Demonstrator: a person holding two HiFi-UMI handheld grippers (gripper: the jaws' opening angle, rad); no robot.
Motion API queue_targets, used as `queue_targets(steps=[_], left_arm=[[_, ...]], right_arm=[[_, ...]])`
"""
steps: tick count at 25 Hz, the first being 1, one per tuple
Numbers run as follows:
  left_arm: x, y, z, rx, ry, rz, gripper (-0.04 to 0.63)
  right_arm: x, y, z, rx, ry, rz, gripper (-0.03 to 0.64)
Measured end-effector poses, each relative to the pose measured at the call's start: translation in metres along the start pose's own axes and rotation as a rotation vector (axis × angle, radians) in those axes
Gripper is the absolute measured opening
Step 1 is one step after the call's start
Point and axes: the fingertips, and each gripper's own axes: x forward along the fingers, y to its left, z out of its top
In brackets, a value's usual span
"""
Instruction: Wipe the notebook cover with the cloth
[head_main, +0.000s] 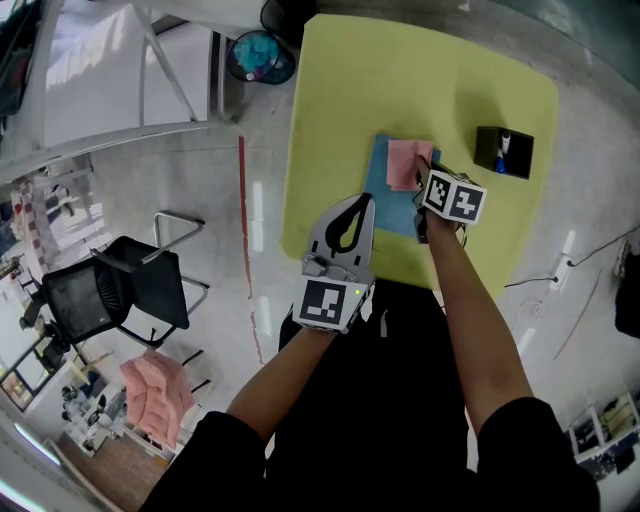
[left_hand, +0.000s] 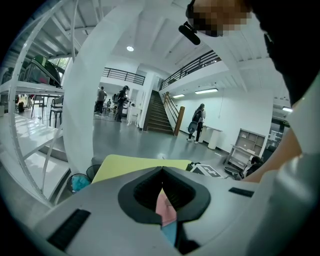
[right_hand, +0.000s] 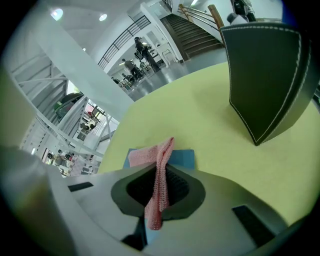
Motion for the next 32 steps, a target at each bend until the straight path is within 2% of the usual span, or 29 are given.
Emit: queue_targets(steps=[6, 18, 21, 24, 32], left_arm=[[0.004, -0.007, -0.002, 0.007, 0.017, -0.021, 0.006], [0.002, -0.016, -0.005, 0.001, 0.018, -0.040, 0.006], [0.002, -0.018, -0.002, -0.009, 0.004, -0.044, 0.006], [-0.003, -0.014, -0.004, -0.018, 0.003, -0.047, 0.006], [-0.019, -0.003, -0.006, -0.019, -0.006, -0.039, 0.006]], right_arm=[[-0.006, -0.013, 0.002, 0.044, -0.025, -0.006, 0.037], [-0.016, -0.029, 0.001, 0.031, -0.034, -0.024, 0.037], [-0.019, -0.035, 0.003, 0.057, -0.037, -0.020, 0.037], [-0.018, -0.035, 0.002, 0.094, -0.039, -0.020, 0.037], [-0.019, -0.037, 0.002, 0.093, -0.033, -0.021, 0.037]])
